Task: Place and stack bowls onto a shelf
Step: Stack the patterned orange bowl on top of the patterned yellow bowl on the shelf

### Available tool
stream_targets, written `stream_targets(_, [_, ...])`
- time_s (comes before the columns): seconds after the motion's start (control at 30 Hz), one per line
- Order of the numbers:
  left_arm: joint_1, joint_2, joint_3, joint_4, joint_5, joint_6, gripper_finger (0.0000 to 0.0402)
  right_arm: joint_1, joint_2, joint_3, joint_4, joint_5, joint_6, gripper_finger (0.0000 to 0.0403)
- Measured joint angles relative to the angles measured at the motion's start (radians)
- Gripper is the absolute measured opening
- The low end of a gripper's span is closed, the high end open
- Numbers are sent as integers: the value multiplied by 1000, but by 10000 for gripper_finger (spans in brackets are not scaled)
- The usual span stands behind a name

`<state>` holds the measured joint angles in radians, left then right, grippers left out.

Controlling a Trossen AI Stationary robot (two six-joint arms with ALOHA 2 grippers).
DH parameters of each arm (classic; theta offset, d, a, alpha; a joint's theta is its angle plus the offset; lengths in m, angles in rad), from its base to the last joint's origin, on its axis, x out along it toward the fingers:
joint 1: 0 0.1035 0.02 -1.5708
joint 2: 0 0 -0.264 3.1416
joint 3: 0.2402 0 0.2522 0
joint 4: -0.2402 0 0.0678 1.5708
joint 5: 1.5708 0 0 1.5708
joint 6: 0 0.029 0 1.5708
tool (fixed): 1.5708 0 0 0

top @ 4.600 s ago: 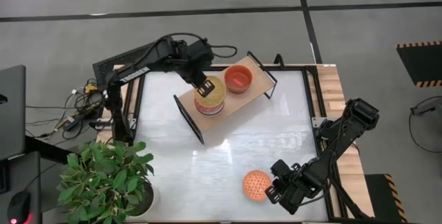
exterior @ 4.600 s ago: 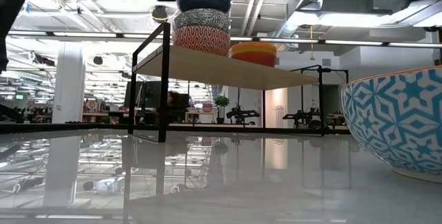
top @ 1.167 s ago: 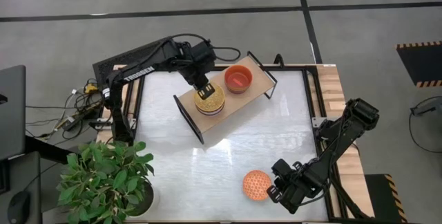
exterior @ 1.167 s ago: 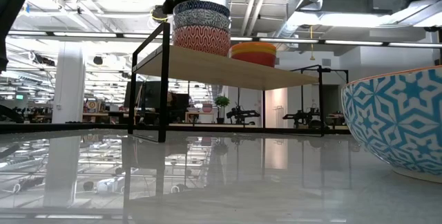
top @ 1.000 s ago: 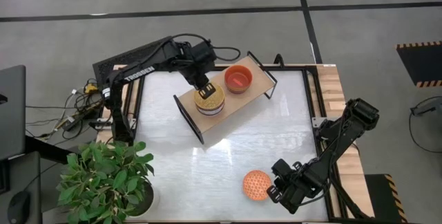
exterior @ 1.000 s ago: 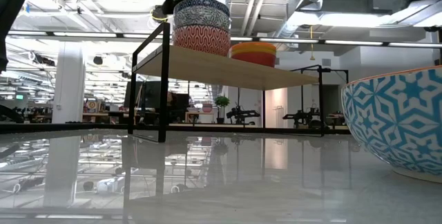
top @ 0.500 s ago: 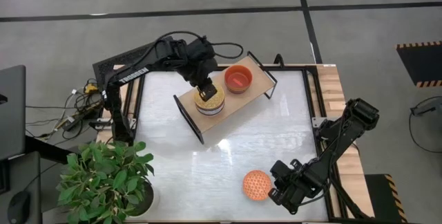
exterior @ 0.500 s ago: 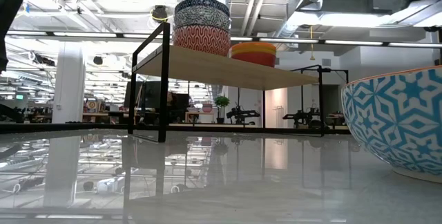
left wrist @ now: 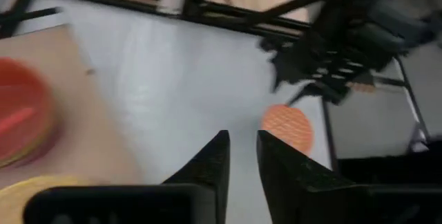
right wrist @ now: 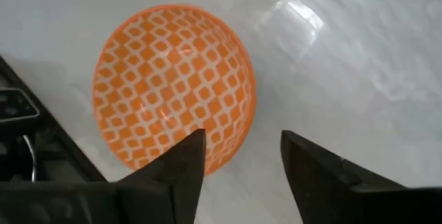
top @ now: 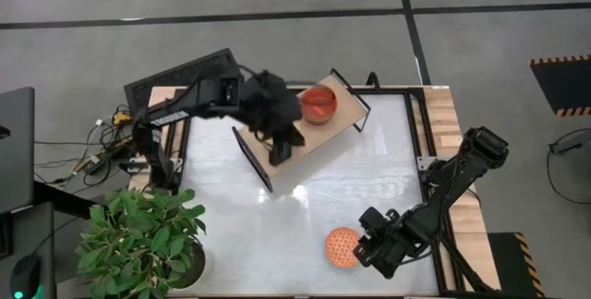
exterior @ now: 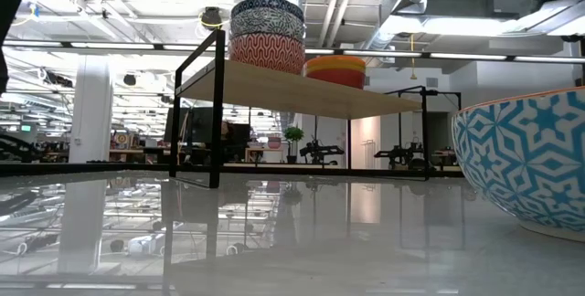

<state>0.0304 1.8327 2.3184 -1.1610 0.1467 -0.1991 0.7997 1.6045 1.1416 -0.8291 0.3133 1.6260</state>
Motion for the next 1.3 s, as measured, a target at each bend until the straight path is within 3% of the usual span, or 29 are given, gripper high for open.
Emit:
stream_targets(0.13, [-114, 2, -13, 35, -23, 9, 83, 18, 4, 0, 0, 0, 30, 225])
stream_targets(0.33, [-264, 4, -87, 167, -173, 93, 104, 48, 5, 0, -6, 0, 69, 220])
stream_targets(0.53, [-343, 3, -228, 338, -333, 176, 106, 75, 5, 0, -42, 0, 191, 219])
stream_targets(0.93, [-334, 3, -620, 796, -257, 173, 106, 137, 5, 0, 5, 0, 263, 218])
stream_targets(1.1, [-332, 3, -697, 831, -258, 104, 106, 96, 6, 0, -14, -2, 281, 218])
stream_targets(1.3, [-333, 3, -700, 810, -258, 73, 106, 61, 53, -1, -19, -135, 293, 218])
